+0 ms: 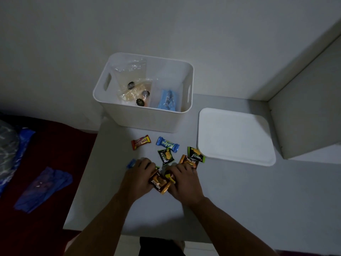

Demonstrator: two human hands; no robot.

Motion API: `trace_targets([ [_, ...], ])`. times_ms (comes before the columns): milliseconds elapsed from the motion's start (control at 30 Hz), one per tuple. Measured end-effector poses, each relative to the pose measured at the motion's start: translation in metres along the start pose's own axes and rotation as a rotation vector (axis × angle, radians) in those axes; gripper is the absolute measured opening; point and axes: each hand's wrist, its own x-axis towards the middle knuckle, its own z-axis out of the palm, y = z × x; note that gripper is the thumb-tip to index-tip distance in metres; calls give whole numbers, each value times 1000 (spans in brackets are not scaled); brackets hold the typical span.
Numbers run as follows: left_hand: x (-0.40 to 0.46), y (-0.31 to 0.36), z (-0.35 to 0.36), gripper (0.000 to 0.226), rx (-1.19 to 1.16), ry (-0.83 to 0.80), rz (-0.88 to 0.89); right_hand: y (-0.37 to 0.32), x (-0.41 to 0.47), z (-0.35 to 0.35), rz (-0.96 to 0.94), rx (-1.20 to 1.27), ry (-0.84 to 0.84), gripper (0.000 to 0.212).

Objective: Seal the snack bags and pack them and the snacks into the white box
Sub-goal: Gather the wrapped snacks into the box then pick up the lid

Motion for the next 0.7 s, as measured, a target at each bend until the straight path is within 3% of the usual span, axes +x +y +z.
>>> trace_targets([
  [167, 3, 13, -21, 27, -166, 127, -136, -1, 6, -33, 90, 122, 85, 34],
  [467, 3, 50, -101, 29, -358, 302, -241, -25, 17, -102, 115, 200, 187, 30],
  [700, 57, 45, -204, 32, -558, 477, -261, -76, 88, -173, 168, 490, 184, 28],
])
